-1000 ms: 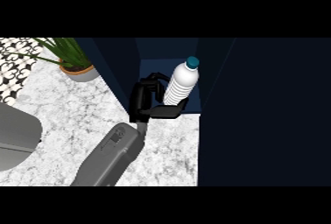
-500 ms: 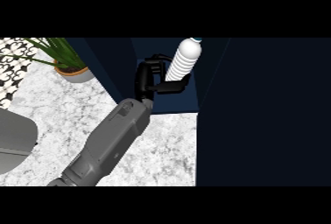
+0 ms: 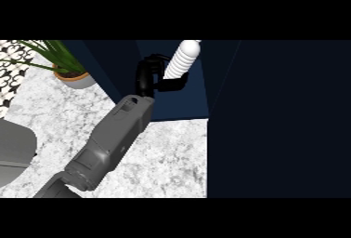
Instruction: Pick up the bottled water, place it into the cabinet and close the cabinet
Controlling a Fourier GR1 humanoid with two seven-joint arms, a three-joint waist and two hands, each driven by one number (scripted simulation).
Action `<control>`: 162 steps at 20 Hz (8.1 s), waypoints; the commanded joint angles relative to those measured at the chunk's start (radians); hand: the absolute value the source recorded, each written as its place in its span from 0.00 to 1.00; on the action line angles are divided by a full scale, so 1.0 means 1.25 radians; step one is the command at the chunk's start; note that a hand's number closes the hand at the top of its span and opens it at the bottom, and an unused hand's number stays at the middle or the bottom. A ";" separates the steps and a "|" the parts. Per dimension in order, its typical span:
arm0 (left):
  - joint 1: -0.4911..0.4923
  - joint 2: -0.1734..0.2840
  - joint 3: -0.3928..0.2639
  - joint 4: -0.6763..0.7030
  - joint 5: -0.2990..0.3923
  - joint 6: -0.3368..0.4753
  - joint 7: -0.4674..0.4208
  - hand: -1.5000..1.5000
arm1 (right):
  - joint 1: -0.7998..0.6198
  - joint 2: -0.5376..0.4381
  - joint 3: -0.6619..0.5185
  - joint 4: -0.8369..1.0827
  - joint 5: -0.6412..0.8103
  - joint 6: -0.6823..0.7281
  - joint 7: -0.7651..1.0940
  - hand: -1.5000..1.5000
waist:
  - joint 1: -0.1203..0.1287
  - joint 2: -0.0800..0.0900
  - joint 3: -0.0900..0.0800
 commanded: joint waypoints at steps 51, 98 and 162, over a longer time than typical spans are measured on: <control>0.139 -0.012 -0.049 -0.245 0.122 -0.232 -0.175 0.00 | 0.033 -0.003 0.012 -0.062 -0.076 0.045 0.042 0.00 | 0.035 -0.022 0.000; 1.003 0.432 0.013 -1.224 0.283 -0.421 -0.090 0.00 | -0.071 -0.258 0.469 -0.195 0.279 0.225 0.126 1.00 | 0.087 -0.032 -0.010; 1.065 0.619 0.176 -1.216 0.406 -0.709 -0.072 0.00 | -0.445 -0.205 0.475 0.033 -0.004 0.168 0.294 1.00 | 0.277 0.050 -0.019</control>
